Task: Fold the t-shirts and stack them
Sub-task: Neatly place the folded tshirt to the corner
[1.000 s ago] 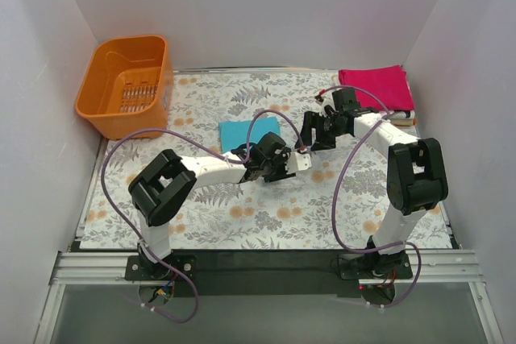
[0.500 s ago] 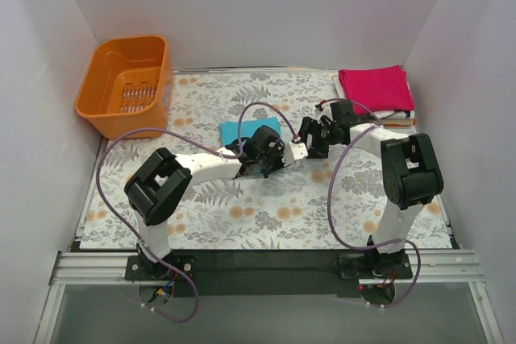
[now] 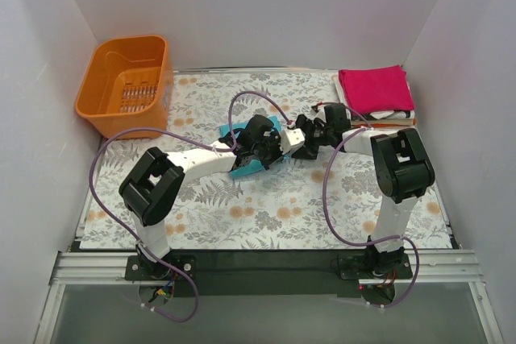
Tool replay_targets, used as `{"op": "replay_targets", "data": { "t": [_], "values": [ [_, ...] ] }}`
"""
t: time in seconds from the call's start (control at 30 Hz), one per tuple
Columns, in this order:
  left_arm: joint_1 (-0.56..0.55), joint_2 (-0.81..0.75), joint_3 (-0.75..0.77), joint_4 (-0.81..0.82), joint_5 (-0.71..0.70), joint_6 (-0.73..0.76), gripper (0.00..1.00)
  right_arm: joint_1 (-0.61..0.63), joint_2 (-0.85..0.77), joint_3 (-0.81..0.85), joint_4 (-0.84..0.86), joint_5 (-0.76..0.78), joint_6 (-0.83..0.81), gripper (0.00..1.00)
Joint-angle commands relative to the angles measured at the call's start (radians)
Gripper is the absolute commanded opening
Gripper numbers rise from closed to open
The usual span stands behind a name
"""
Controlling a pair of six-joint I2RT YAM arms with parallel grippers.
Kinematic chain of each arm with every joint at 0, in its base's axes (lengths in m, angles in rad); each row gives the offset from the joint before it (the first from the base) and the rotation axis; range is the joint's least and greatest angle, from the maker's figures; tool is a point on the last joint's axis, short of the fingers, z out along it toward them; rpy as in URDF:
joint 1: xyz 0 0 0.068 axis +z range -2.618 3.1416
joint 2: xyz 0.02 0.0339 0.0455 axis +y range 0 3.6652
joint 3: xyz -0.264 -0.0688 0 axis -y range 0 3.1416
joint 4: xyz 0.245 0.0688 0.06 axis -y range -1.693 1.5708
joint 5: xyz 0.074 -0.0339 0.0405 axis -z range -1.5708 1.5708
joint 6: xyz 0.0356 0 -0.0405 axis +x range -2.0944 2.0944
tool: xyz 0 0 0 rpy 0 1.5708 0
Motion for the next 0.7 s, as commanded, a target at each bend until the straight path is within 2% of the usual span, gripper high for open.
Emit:
{"op": "replay_targets", "data": {
  "t": [0.0,0.3,0.53,0.67],
  "values": [
    [0.004,-0.050,0.042,-0.001,0.033,-0.008,0.00,0.021,0.017,0.011,0.134,-0.022,0.107,0.75],
    [0.009,-0.037,0.059,0.024,0.038,-0.044,0.00,0.056,0.072,0.007,0.193,0.056,0.208,0.76],
    [0.015,-0.024,0.071,0.030,0.041,-0.077,0.00,0.073,0.144,0.031,0.269,0.085,0.244,0.64],
    [0.019,-0.024,0.070,0.029,0.041,-0.079,0.00,0.075,0.165,0.054,0.303,0.114,0.231,0.62]
  ]
}}
